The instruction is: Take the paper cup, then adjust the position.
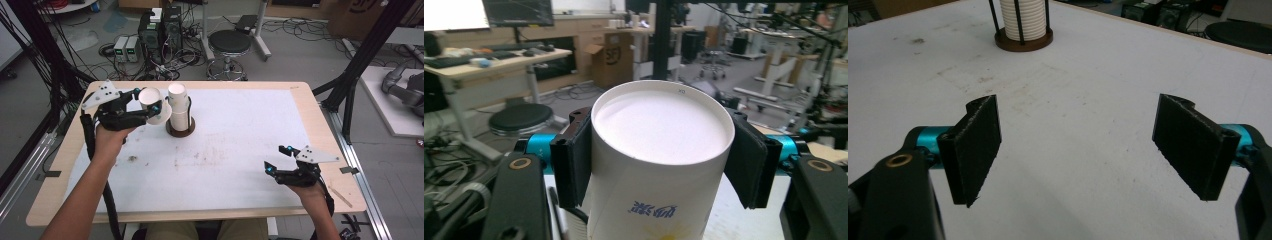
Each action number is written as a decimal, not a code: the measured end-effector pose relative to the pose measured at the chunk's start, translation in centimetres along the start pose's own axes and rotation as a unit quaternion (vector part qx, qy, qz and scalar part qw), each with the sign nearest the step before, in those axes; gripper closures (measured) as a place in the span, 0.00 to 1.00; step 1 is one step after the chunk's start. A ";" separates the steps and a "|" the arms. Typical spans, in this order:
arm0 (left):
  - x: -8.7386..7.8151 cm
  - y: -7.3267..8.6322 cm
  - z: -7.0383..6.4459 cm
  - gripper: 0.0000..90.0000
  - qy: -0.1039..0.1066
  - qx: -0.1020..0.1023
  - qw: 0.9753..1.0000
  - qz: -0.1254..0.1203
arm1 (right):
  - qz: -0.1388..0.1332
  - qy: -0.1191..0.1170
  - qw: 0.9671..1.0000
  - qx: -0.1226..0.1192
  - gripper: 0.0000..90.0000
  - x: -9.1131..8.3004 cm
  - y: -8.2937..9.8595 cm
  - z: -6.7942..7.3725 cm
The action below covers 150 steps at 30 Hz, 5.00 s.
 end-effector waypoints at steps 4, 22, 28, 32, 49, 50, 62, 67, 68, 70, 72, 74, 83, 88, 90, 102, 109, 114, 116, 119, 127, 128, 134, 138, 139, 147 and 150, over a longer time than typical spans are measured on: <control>0.6 1.0 -0.7 0.40 0.010 0.001 1.000 0.009 | -0.005 -0.011 1.000 0.000 0.22 0.3 -0.4 0.4; 2.6 5.0 -5.2 0.40 0.080 0.007 0.995 0.054 | -0.022 -0.075 0.997 -0.009 0.22 1.4 -1.8 2.5; 3.6 5.8 -6.7 0.40 0.109 0.012 0.992 0.068 | -0.034 -0.100 0.994 -0.020 0.22 1.8 -2.8 3.3; 4.3 6.2 -7.6 0.40 0.125 0.008 0.989 0.073 | -0.036 -0.121 0.992 -0.024 0.22 2.3 -3.4 3.9; 6.0 7.7 -10.2 0.40 0.182 0.005 0.979 0.086 | -0.044 -0.181 0.980 -0.065 0.22 4.9 -5.8 6.6; 6.2 7.9 -10.5 0.40 0.188 0.005 0.978 0.088 | -0.044 -0.185 0.979 -0.068 0.22 5.1 -5.9 6.7; 7.0 8.4 -11.9 0.40 0.217 0.008 0.971 0.097 | -0.049 -0.220 0.970 -0.088 0.22 6.7 -6.7 8.6; 7.0 8.5 -12.1 0.40 0.222 0.005 0.970 0.097 | -0.050 -0.226 0.969 -0.089 0.22 7.1 -6.9 8.9; 7.0 8.5 -12.1 0.40 0.224 0.005 0.970 0.099 | -0.050 -0.228 0.968 -0.090 0.22 7.3 -6.9 9.0; 7.0 8.5 -12.2 0.40 0.228 0.007 0.968 0.100 | -0.050 -0.232 0.967 -0.089 0.22 7.3 -6.9 9.1; 7.0 8.5 -12.3 0.40 0.230 0.006 0.968 0.098 | -0.051 -0.234 0.967 -0.089 0.22 7.5 -7.0 9.1; 7.0 8.5 -12.4 0.40 0.233 0.006 0.967 0.098 | -0.050 -0.237 0.966 -0.087 0.22 7.6 -7.0 9.3; 7.1 8.5 -12.8 0.40 0.249 0.002 0.964 0.095 | -0.049 -0.247 0.963 -0.092 0.23 8.0 -6.9 9.6; 7.2 8.7 -13.0 0.40 0.257 0.002 0.962 0.095 | -0.054 -0.256 0.960 -0.096 0.30 8.1 -6.9 9.8; 7.1 8.8 -13.1 0.40 0.258 0.003 0.961 0.095 | -0.053 -0.260 0.959 -0.096 0.33 8.2 -6.9 9.8; 7.0 8.8 -12.9 0.16 0.238 0.010 0.966 0.105 | -0.035 -0.273 0.955 -0.109 0.41 8.1 -6.5 9.6; 6.4 8.5 -12.2 0.16 0.230 0.017 0.964 0.130 | -0.007 -0.269 0.955 -0.127 0.41 7.9 -6.4 9.1; 6.0 8.5 -11.8 0.16 0.225 0.027 0.960 0.163 | 0.022 -0.265 0.952 -0.153 0.41 7.9 -6.4 8.7; 5.9 8.6 -11.7 0.16 0.226 0.028 0.958 0.174 | 0.031 -0.264 0.951 -0.161 0.41 7.9 -6.5 8.7; 5.8 8.6 -11.6 0.16 0.225 0.031 0.957 0.183 | 0.035 -0.265 0.949 -0.167 0.41 7.8 -6.8 8.6; 5.6 8.8 -11.7 0.16 0.230 0.040 0.950 0.209 | 0.068 -0.268 0.942 -0.193 0.41 7.6 -6.9 8.7; 5.7 8.9 -11.8 0.16 0.230 0.041 0.948 0.214 | 0.075 -0.268 0.940 -0.198 0.41 7.7 -6.9 8.7; 5.9 9.0 -12.0 0.16 0.232 0.048 0.945 0.226 | 0.111 -0.266 0.931 -0.223 0.41 7.8 -6.9 8.9; 6.1 9.3 -12.0 0.17 0.231 0.053 0.942 0.236 | 0.127 -0.265 0.926 -0.236 0.41 8.0 -7.0 9.0; 6.1 9.3 -12.1 0.17 0.230 0.054 0.941 0.241 | 0.130 -0.265 0.925 -0.240 0.41 8.0 -7.0 9.0; 6.4 10.0 -12.3 0.21 0.236 0.059 0.934 0.263 | 0.164 -0.264 0.911 -0.271 0.41 8.2 -7.3 9.6; 6.6 10.3 -12.4 0.23 0.240 0.059 0.930 0.273 | 0.176 -0.265 0.907 -0.276 0.41 8.3 -7.3 9.8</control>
Point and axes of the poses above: each handheld gripper's, and its own axes: x roughly forward along the jaws, y roughly out of its underside, z roughly to its left, the point moved 7 cm from there along x, roughly forward along the jaws, and after that the axes turned 9 degrees about -x, right-handed, at the moved point
